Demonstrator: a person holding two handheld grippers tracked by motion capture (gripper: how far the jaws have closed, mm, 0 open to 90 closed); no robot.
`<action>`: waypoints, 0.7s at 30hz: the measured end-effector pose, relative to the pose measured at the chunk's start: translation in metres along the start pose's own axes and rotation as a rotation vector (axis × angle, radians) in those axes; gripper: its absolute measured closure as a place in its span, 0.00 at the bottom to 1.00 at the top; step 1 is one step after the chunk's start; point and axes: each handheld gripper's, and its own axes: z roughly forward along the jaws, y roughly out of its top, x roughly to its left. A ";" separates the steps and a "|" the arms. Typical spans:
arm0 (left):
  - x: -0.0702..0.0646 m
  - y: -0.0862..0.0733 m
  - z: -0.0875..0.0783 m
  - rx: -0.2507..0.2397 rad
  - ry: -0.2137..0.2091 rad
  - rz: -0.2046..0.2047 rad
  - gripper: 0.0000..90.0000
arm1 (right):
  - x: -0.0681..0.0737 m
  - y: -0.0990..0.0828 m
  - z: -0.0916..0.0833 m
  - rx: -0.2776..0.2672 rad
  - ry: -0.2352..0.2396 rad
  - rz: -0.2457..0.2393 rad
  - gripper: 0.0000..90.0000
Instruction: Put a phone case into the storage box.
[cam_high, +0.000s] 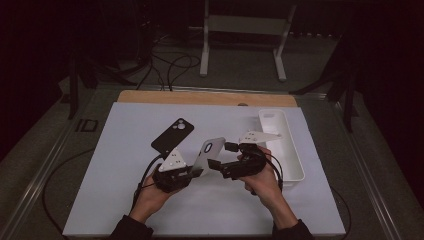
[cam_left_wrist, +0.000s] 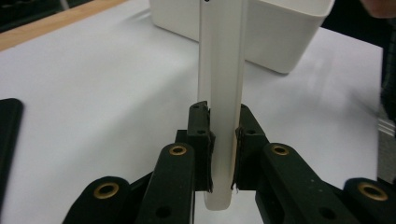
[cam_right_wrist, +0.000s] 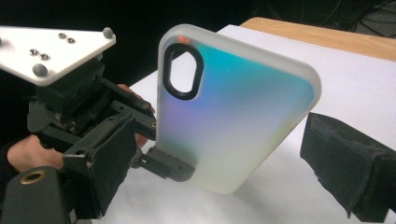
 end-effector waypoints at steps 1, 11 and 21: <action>0.000 0.000 0.000 -0.002 0.004 -0.003 0.90 | 0.001 0.001 0.001 0.000 -0.003 0.009 0.12; -0.001 0.000 0.001 -0.002 0.025 -0.005 0.90 | 0.006 0.007 0.009 -0.020 -0.029 0.084 0.15; -0.004 0.002 0.001 -0.015 0.015 -0.003 0.90 | 0.000 0.007 0.011 -0.059 -0.056 0.155 0.12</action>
